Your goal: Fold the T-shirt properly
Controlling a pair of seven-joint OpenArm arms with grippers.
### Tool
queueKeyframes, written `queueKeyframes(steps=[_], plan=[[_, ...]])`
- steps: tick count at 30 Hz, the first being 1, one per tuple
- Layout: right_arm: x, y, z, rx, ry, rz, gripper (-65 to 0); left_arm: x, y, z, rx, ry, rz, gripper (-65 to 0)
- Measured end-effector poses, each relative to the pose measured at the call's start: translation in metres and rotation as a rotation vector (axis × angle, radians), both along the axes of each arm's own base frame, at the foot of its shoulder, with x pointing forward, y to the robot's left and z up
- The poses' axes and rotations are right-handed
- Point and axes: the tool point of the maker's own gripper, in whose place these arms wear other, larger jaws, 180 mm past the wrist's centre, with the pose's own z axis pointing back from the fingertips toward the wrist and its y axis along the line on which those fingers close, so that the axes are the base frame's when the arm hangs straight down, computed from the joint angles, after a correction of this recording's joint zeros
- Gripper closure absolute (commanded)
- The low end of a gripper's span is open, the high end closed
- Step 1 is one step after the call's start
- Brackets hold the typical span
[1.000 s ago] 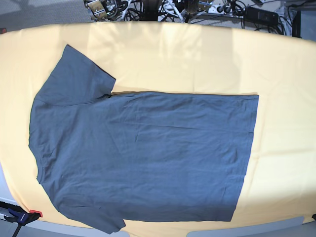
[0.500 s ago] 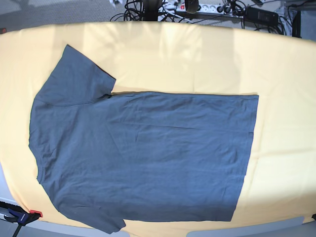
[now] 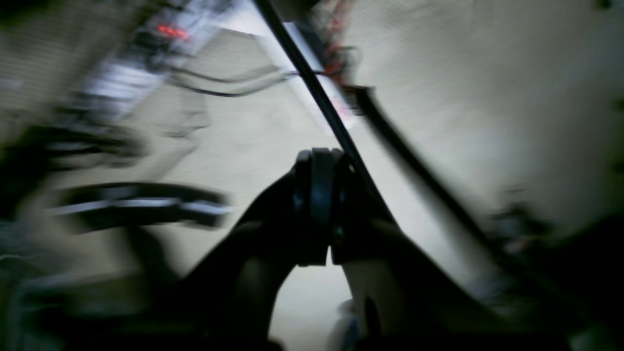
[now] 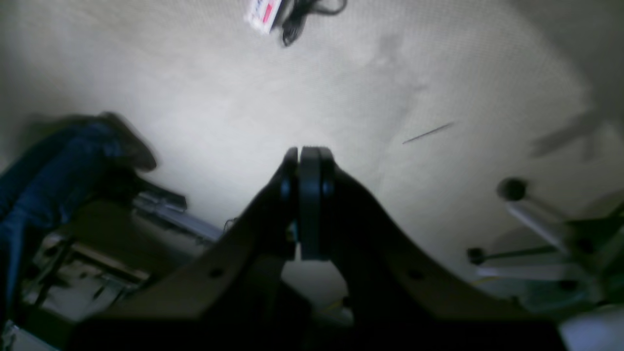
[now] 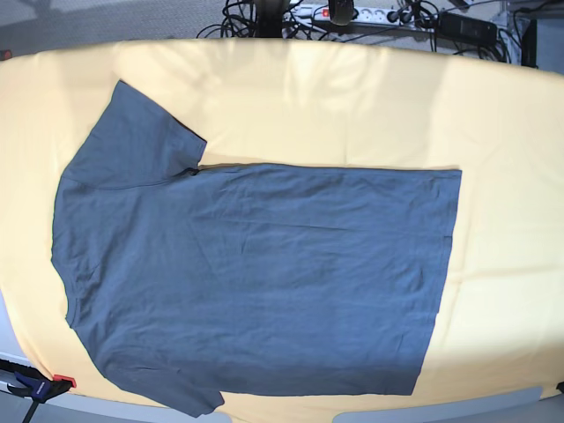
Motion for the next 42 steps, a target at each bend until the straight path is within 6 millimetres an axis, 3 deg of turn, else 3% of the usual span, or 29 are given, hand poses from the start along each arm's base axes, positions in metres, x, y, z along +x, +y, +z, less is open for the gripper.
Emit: queueKeyframes(steps=[3,6,12,15,20,23,27,31,34,36,38,42], plan=[[0.017,-0.001,0.035,-0.009,-0.094,0.030,0.0,0.014,0.023,0.036,0.064,-0.093,-0.059,0.0],[0.044,-0.012,0.067,-0.068,-0.207,0.060,0.0,0.031,0.028,0.074,0.080,-0.170,-0.103,0.0],[0.136,-0.047,0.131,-0.215,-0.525,0.010,0.0,0.112,0.050,0.142,0.146,-0.443,-0.062,0.0],[0.168,-0.064,0.157,-0.271,-0.646,0.006,0.0,0.138,0.053,0.169,0.152,-0.534,-0.049,0.0],[0.201,-0.104,0.185,-0.379,-0.802,-0.015,0.0,0.169,0.081,0.178,0.241,-0.632,-0.037,0.0],[0.237,-0.109,0.203,-0.366,-0.932,-0.043,0.0,0.196,0.084,0.188,0.245,-0.730,-0.031,0.0],[0.277,-0.088,0.216,-0.222,-1.040,-0.030,0.0,0.228,0.085,0.201,0.252,-0.841,-0.024,0.0],[0.294,-0.055,0.222,-0.038,-1.076,0.003,0.0,0.248,0.069,0.208,0.197,-0.897,-0.139,0.0],[0.308,-0.052,0.232,-0.016,-1.128,0.004,0.0,0.272,0.071,0.225,0.224,-0.998,-0.224,0.0],[0.307,-0.049,0.232,0.002,-1.126,0.002,0.0,0.281,0.073,0.233,0.248,-1.047,-0.292,0.0],[0.305,-0.046,0.229,0.011,-1.111,0.018,0.0,0.289,0.078,0.226,0.255,-1.048,-0.359,0.0],[0.303,-0.036,0.224,0.047,-1.095,0.033,0.0,0.310,0.110,0.197,0.290,-0.990,-0.518,0.0]])
